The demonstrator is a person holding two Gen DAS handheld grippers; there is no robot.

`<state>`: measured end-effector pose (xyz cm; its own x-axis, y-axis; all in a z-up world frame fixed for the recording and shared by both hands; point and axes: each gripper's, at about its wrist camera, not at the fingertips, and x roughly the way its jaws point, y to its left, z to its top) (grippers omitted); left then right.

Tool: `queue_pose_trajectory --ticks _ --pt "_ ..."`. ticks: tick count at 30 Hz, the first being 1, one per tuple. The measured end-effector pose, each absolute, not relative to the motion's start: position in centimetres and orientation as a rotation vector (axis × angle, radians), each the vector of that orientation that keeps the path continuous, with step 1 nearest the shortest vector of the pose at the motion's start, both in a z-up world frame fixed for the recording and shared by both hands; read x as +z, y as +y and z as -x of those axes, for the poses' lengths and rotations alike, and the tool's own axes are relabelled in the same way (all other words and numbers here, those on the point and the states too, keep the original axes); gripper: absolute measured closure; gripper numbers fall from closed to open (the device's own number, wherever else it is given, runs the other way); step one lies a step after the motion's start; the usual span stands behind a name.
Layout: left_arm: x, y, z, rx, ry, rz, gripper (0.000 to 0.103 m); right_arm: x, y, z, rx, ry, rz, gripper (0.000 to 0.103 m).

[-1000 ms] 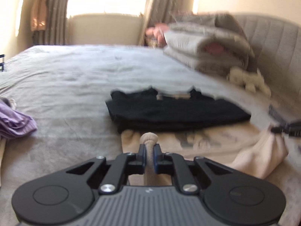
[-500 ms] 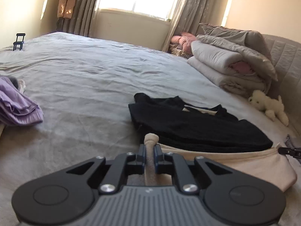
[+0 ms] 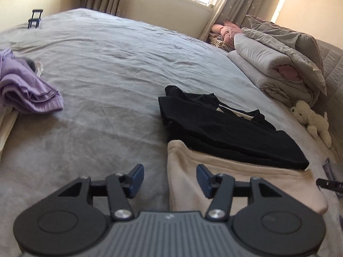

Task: Fold clothes

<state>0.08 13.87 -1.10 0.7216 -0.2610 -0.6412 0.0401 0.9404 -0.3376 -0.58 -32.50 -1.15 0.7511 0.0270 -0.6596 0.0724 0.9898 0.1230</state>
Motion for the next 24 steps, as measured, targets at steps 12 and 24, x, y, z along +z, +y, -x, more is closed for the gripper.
queue_pose_trajectory --ticks 12,24 --pt "-2.0 19.6 4.2 -0.287 0.995 0.848 0.044 -1.1 -34.8 4.6 0.012 0.943 -0.544 0.057" --pt "-7.0 17.2 5.5 -0.176 0.926 1.234 0.069 -2.1 -33.9 5.5 0.005 0.943 -0.786 0.056"
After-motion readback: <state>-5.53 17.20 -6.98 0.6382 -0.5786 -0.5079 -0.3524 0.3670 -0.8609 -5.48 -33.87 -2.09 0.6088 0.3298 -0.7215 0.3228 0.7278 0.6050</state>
